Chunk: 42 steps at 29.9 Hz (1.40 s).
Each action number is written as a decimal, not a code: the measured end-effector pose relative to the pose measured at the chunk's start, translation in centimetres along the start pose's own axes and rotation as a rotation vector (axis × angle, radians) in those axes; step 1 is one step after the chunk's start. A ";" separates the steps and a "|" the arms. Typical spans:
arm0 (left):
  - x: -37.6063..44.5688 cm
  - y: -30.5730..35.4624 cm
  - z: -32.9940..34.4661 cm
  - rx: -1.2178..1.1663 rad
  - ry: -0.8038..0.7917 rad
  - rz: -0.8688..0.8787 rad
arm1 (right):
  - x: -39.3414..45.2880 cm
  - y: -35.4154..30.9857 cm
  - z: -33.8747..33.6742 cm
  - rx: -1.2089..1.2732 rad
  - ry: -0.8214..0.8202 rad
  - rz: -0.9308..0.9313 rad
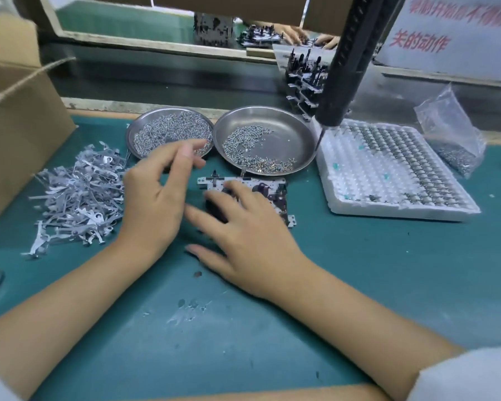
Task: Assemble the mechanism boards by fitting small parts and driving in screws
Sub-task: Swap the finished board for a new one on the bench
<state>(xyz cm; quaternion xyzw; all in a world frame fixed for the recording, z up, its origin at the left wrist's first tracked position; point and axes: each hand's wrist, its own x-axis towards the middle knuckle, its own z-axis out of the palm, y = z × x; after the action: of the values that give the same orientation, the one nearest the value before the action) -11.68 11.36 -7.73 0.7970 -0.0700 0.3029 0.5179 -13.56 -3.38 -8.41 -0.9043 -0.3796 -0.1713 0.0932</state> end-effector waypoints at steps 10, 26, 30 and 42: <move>-0.4 -0.2 -0.1 0.043 -0.002 0.065 | -5.8 -0.9 -3.1 -0.083 -0.094 -0.043; -0.9 1.2 0.9 0.149 -0.005 0.094 | -17.4 12.2 -9.2 -0.209 0.319 0.588; -0.2 2.1 1.4 0.238 -0.039 0.168 | -10.9 9.1 -5.9 0.117 0.431 0.394; 13.9 2.9 13.4 0.481 -0.340 0.156 | -2.4 8.4 -1.2 0.601 0.406 0.369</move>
<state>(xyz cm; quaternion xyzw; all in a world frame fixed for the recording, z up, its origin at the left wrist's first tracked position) 3.77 1.18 -1.48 0.9282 -0.1431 0.2119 0.2704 -9.33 -11.14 -8.54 -0.8375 -0.2183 -0.2081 0.4557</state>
